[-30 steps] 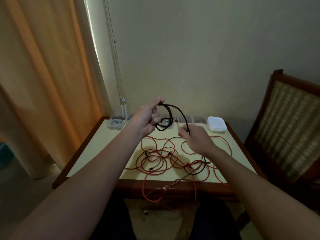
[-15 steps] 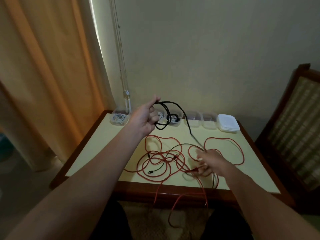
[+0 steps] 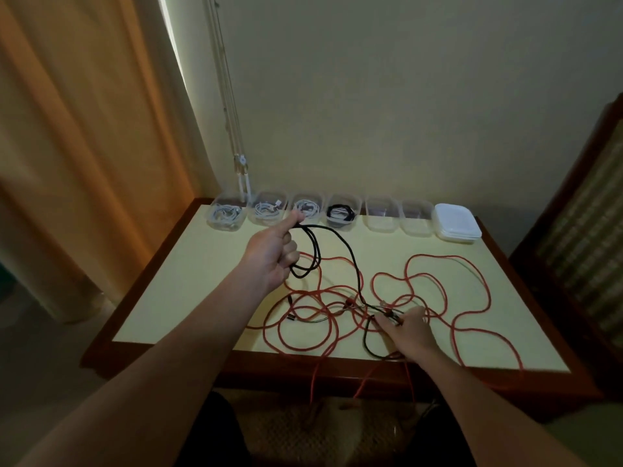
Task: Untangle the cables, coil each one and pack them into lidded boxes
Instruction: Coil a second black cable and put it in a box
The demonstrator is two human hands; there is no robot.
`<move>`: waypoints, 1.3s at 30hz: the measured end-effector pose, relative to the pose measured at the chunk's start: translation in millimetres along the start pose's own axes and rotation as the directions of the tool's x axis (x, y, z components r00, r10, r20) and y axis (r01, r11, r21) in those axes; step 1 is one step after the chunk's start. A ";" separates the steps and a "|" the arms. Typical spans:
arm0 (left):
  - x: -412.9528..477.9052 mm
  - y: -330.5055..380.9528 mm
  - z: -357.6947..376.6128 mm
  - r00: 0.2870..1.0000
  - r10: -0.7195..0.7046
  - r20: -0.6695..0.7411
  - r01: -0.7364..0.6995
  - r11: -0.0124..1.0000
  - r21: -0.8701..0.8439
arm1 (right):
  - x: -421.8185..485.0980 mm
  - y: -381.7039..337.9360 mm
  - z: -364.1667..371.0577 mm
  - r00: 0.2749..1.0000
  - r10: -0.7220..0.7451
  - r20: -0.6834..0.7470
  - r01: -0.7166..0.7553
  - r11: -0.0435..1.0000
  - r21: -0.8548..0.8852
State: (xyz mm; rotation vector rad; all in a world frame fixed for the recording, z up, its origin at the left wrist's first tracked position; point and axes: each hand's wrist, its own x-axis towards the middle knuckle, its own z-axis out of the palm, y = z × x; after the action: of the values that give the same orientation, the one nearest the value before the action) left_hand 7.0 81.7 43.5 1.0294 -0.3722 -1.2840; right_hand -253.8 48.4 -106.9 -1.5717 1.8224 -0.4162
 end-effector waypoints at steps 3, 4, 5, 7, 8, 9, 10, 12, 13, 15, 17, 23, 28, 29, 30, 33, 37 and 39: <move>13.7 -15.0 -6.8 0.999 -0.045 -0.027 0.044 0.999 -0.012 | 11.7 -3.5 1.4 0.997 -0.026 -0.079 0.032 0.997 0.074; 18.1 -18.4 -8.7 0.998 -0.053 -0.033 0.052 0.999 -0.016 | 15.0 -4.8 2.8 0.995 -0.016 -0.100 0.024 0.996 0.084; 22.5 -21.3 -10.5 0.998 -0.061 -0.035 0.060 0.998 -0.021 | 20.9 -4.6 5.3 0.995 -0.009 -0.102 0.015 0.998 0.058; 31.9 -26.2 -12.1 0.996 -0.082 -0.031 0.082 0.996 -0.019 | 33.0 -4.2 6.9 0.996 -0.011 -0.083 0.009 0.999 -0.032; 36.3 -28.7 -12.0 0.995 -0.094 -0.026 0.093 0.996 -0.008 | 38.7 -3.3 7.8 0.997 -0.017 -0.078 0.013 0.998 -0.060; 40.7 -31.0 -11.4 0.995 -0.101 -0.021 0.102 0.995 0.010 | 42.3 -4.6 7.4 0.997 -0.024 -0.074 0.017 0.995 -0.095; 45.6 -33.2 -10.3 0.994 -0.105 -0.020 0.106 0.994 0.030 | 46.6 -6.4 7.6 0.996 -0.049 -0.071 0.039 0.990 -0.136; 54.5 -37.8 -10.3 0.995 -0.102 -0.020 0.104 0.991 0.082 | 55.6 -12.0 7.8 0.997 -0.073 -0.039 0.062 0.972 -0.225; 59.5 -40.9 -11.8 0.996 -0.091 -0.011 0.092 0.988 0.128 | 61.8 -15.1 7.5 0.997 -0.079 0.000 0.076 0.961 -0.267; 68.8 -46.5 -15.5 0.998 -0.057 0.026 0.047 0.957 0.287 | 76.1 -24.2 8.0 0.994 -0.085 0.069 0.103 0.932 -0.347; 76.9 -49.3 -19.7 0.999 -0.028 0.043 0.005 0.882 0.470 | 90.6 -43.6 3.7 0.996 -0.091 0.020 0.092 0.935 -0.343; 89.2 -64.6 -36.4 0.958 0.018 0.285 -0.256 0.501 0.827 | 139.3 -106.0 -24.5 0.977 -0.179 -0.113 0.155 0.969 -0.190; 95.6 -97.9 -41.3 0.902 -0.132 0.411 -0.404 0.076 0.911 | 170.3 -176.5 -68.3 0.919 -0.341 -0.198 0.295 0.928 -0.229; 95.2 -104.5 -40.0 0.892 -0.155 0.423 -0.432 -0.026 0.901 | 174.6 -191.8 -77.5 0.899 -0.376 -0.226 0.325 0.917 -0.233; 95.7 -110.8 -39.1 0.888 -0.182 0.423 -0.448 -0.125 0.885 | 177.4 -205.7 -86.2 0.878 -0.410 -0.248 0.357 0.905 -0.232; 103.6 -125.7 -37.2 0.885 -0.207 0.417 -0.465 -0.349 0.814 | 183.0 -234.6 -102.9 0.835 -0.478 -0.274 0.432 0.877 -0.211; 128.4 -138.4 -43.9 0.910 -0.156 0.385 -0.415 -0.316 0.853 | 180.5 -231.9 -98.0 0.865 -0.484 -0.135 0.461 0.871 -0.170; 140.6 -138.9 -44.9 0.910 -0.110 0.399 -0.413 -0.299 0.860 | 180.3 -220.4 -91.8 0.869 -0.490 -0.074 0.457 0.851 -0.259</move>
State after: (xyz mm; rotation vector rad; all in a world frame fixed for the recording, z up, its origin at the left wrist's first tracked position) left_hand -1.9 -18.3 -132.6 2.0286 -2.1607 -0.5404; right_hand -159.2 -189.6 47.8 -2.2227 1.6079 -0.5614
